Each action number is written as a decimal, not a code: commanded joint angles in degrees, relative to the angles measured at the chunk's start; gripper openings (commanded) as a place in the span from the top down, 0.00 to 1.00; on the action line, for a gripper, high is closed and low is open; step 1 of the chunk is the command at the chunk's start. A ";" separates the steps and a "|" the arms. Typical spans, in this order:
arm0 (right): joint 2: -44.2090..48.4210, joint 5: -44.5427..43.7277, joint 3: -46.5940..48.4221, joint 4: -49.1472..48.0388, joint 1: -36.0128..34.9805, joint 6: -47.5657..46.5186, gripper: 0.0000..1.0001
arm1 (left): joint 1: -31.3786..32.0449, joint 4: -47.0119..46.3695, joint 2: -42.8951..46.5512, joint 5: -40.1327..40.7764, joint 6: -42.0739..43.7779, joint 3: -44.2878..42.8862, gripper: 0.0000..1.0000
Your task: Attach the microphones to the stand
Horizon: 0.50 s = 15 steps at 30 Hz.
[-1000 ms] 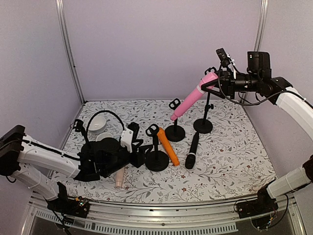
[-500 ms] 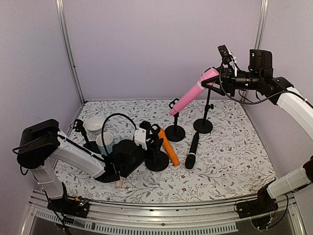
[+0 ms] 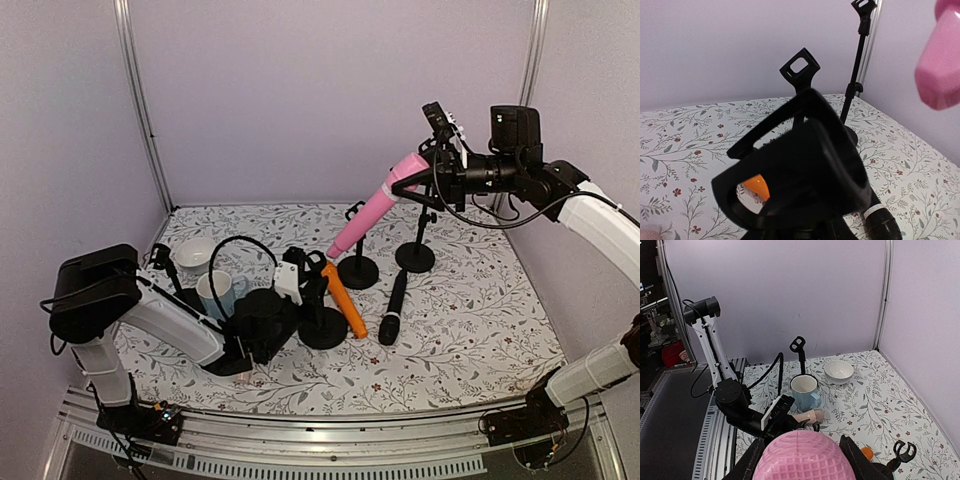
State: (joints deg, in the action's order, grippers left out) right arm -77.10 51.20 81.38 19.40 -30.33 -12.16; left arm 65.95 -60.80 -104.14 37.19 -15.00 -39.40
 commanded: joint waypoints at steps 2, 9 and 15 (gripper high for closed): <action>-0.72 -3.42 4.21 3.84 -3.67 -6.24 1.00 | 0.60 -6.98 -1.40 0.96 -0.99 0.33 0.87; -2.22 -5.10 2.06 1.26 -4.93 -7.54 1.00 | 0.60 -7.89 -1.44 -0.33 -0.68 -0.06 0.94; -3.72 -5.94 0.47 -2.96 -5.81 -7.21 1.00 | 0.66 -8.14 -1.02 -1.01 -1.08 0.23 1.00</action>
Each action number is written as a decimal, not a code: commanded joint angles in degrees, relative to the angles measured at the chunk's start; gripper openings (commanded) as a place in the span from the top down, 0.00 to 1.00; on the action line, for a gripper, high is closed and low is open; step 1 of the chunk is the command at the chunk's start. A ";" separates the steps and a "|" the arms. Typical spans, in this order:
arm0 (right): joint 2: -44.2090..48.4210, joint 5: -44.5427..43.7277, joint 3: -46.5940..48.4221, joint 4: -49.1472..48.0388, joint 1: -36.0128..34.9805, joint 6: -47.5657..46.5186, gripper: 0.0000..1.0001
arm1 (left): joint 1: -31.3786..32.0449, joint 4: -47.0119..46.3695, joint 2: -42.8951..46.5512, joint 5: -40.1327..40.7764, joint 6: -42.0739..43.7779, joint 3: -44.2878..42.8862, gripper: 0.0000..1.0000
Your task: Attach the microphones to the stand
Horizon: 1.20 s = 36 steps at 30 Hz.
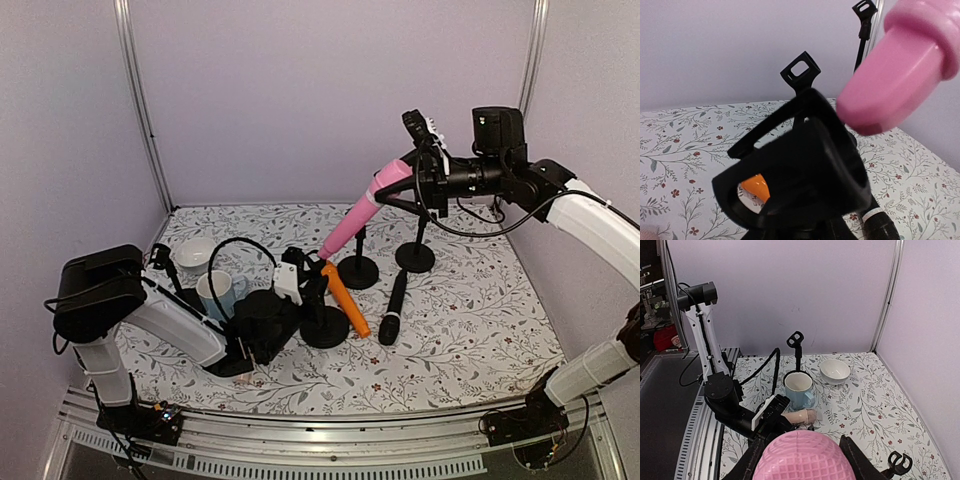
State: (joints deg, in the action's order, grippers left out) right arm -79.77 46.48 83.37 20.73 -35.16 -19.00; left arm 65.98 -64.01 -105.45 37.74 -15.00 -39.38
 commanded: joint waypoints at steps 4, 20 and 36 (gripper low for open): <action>-2.02 -1.27 -1.94 -5.80 -1.77 -1.28 1.00 | 0.81 -5.15 0.99 -1.16 -2.21 0.61 1.00; -2.10 -5.93 -5.50 -0.18 -7.39 -15.69 1.00 | 1.52 -4.66 1.80 -0.76 -2.11 -0.94 1.00; -7.07 -10.09 -9.90 -0.13 -8.35 -14.82 1.00 | 2.65 -6.66 0.55 -2.36 1.21 -1.16 1.00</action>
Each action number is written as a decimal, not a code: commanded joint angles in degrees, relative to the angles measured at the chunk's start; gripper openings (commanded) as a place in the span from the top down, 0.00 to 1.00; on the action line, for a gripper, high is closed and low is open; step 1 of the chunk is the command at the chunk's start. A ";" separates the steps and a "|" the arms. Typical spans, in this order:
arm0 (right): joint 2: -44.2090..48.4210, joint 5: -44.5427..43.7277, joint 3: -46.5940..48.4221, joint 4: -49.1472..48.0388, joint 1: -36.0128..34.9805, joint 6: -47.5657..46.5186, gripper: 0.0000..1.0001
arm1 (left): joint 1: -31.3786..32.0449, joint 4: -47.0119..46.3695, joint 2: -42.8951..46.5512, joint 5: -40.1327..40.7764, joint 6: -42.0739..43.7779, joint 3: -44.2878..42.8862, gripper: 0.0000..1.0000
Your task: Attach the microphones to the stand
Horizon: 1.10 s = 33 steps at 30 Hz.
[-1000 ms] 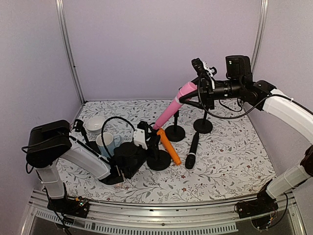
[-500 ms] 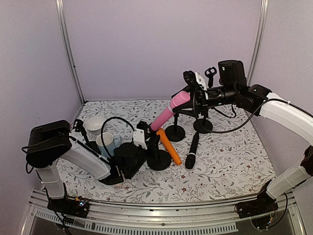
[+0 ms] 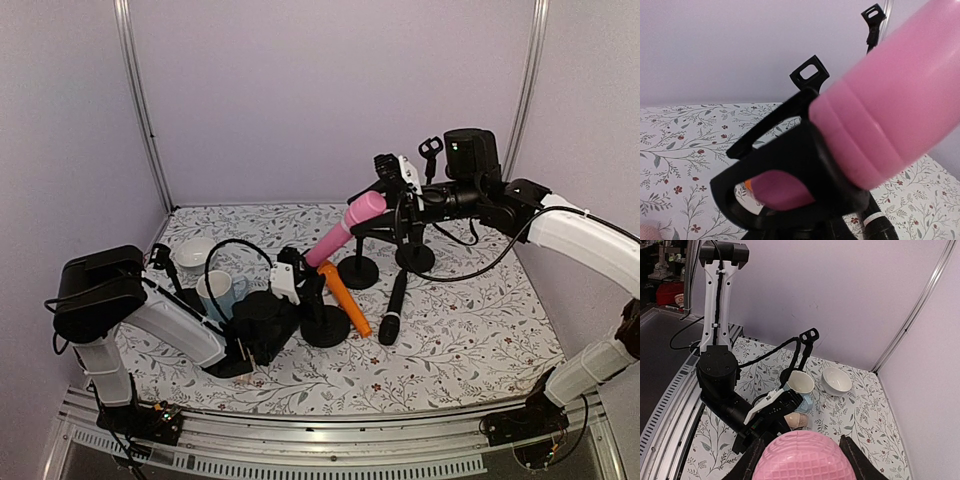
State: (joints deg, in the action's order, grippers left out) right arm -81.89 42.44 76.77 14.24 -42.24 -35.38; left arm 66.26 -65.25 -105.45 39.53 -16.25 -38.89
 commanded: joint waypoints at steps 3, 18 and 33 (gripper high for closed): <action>-6.00 -9.12 -3.21 6.80 -2.24 2.11 1.00 | 2.45 -5.77 0.43 -4.13 2.67 -1.51 1.00; -7.79 -18.09 -7.07 5.18 -2.94 10.58 1.00 | 3.28 -6.14 0.20 -3.11 4.46 -1.26 1.00; -2.03 -16.79 -3.64 18.45 -4.22 7.33 1.00 | 3.52 -6.43 2.42 -2.52 6.61 1.13 1.00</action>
State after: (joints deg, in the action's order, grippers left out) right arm -82.50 31.35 76.40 16.53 -45.28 -27.68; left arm 66.65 -66.72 -105.75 40.86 -14.68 -38.22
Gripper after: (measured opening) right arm 0.445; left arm 0.248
